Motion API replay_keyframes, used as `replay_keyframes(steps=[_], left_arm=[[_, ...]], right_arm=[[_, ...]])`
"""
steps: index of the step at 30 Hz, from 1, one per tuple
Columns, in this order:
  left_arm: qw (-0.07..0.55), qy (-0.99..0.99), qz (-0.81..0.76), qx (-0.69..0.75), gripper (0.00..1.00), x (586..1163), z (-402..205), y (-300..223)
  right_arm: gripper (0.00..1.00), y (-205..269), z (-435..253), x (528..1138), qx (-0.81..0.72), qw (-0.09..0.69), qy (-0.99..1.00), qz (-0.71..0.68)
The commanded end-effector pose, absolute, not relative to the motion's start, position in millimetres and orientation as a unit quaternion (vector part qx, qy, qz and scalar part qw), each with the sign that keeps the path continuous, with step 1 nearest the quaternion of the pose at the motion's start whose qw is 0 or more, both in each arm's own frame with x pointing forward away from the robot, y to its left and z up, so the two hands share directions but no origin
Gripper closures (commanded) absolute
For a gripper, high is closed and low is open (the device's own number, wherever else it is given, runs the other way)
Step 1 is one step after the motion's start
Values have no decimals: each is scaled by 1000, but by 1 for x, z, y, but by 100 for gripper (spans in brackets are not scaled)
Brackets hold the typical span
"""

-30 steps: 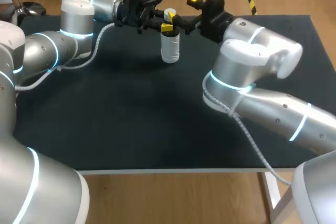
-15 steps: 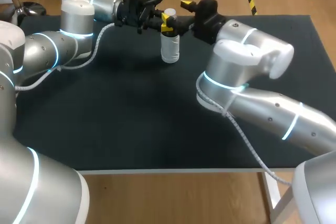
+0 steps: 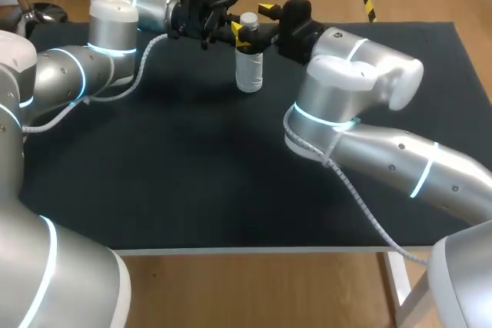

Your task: Unscrew the bottle cap

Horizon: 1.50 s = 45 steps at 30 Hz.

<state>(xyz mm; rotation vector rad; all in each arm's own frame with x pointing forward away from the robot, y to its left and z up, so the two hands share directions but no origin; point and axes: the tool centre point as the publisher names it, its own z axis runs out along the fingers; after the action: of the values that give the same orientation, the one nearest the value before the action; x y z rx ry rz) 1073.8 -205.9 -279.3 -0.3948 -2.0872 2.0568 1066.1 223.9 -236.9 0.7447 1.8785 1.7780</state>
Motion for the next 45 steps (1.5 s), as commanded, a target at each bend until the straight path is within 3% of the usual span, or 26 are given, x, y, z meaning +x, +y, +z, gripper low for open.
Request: replay_keyframes(steps=[1, 36, 38, 41, 44, 45], left_arm=[[132, -694, 687, -171, 100, 1081, -282, -206], [132, -694, 687, -171, 100, 1081, -282, -206], [132, -694, 687, -171, 100, 1081, -282, -206], [132, -694, 687, -171, 100, 1081, -282, -206], [132, -694, 687, -171, 100, 1081, -282, -206], [132, -694, 687, -171, 100, 1081, -282, -206]], right_arm=[[0, 226, -237, 1070, 269, 220, 684, 641], [0, 228, -246, 1079, 272, 201, 678, 652], [44, 228, -246, 1079, 272, 200, 678, 653], [67, 228, -247, 1080, 271, 198, 678, 654], [100, 227, -248, 1080, 272, 197, 676, 655], [100, 227, -248, 1080, 272, 196, 676, 656]])
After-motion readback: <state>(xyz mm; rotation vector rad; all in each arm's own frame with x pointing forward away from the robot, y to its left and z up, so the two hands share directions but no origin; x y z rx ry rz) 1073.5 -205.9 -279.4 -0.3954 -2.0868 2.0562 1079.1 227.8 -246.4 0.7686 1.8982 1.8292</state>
